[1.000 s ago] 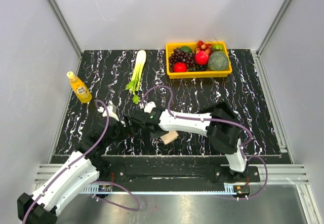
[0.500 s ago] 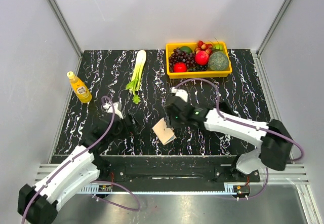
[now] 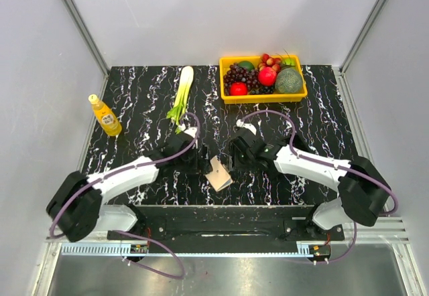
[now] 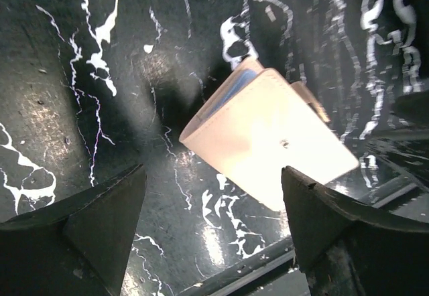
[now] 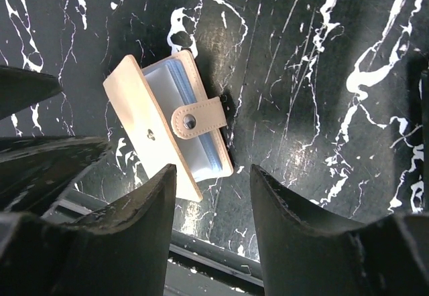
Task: Put the credit cards into the card holder
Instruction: Close the card holder at the center of the board.
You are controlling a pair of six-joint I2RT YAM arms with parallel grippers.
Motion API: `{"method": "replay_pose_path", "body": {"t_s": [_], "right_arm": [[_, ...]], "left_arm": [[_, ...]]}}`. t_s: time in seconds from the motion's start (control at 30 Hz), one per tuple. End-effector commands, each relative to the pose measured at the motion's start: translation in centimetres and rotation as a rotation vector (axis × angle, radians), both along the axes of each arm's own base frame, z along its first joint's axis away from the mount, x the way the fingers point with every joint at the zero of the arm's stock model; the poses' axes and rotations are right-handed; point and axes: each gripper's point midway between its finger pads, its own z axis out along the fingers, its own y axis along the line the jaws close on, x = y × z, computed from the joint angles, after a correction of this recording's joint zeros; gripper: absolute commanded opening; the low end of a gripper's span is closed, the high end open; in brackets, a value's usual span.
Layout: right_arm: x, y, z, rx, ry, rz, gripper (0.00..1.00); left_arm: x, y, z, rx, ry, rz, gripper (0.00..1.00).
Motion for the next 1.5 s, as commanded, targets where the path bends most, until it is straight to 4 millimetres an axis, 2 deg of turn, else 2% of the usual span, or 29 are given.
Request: {"method": "replay_pose_path", "body": {"t_s": [0.0,0.2,0.47,0.63,0.9,1.03,1.07,1.1,1.47], "right_arm": [[1.1,2.1,1.5,0.072,-0.049,0.073,0.53],[1.9,2.2,1.4,0.039,-0.081,0.096,0.53],[2.2,2.3,-0.6,-0.015,-0.046,0.088,0.52],[2.6,2.9,-0.8,-0.019,-0.043,0.105,0.52],[3.4,3.2,0.7,-0.020,-0.097,0.139,0.50],[3.2,3.1,0.6,-0.031,-0.090,0.147,0.47],[3.0,3.1,0.5,-0.043,-0.087,0.160,0.46],[2.9,3.1,0.5,-0.056,-0.091,0.161,0.46],[2.6,4.1,0.0,-0.169,-0.118,0.194,0.46]], "left_arm": [[1.5,-1.3,-0.6,0.019,-0.012,-0.011,0.85],[2.2,-2.6,-2.6,0.041,0.041,-0.026,0.84],[1.5,-1.3,-4.9,0.120,0.088,-0.020,0.83],[1.3,-1.8,-5.4,0.106,0.104,-0.034,0.82],[1.2,-2.2,-5.7,0.098,0.126,-0.042,0.81],[0.9,-2.7,-6.0,0.070,0.145,-0.050,0.75],[0.7,-2.9,-6.1,0.066,0.153,-0.058,0.67],[0.8,-3.0,-6.1,0.061,0.157,-0.059,0.65],[0.8,-3.6,-5.8,0.026,0.158,-0.062,0.64]]}}
